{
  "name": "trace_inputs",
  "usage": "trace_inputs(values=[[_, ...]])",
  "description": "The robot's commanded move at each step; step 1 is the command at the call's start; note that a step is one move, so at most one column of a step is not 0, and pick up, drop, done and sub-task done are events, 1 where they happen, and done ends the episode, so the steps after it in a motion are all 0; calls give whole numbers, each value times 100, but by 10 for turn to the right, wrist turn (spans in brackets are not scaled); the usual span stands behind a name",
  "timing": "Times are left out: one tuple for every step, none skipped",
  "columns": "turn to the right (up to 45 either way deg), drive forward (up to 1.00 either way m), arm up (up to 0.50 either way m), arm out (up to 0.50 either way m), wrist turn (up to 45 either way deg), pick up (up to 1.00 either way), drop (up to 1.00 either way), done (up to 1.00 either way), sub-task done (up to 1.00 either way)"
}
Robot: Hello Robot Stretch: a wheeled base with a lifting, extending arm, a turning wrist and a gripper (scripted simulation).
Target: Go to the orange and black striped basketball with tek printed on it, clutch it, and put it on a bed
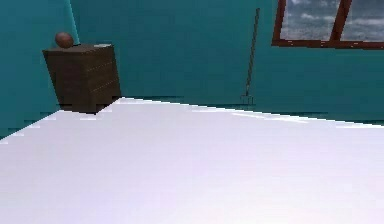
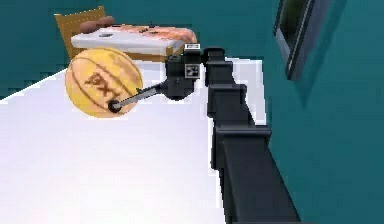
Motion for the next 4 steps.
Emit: trace_inputs(values=[[0,0,0,0,-450,0,0,0,0],[0,0,0,0,-300,0,0,0,0],[0,0,0,-30,0,0,0,0,0],[30,0,0,0,0,0,0,0,0]])
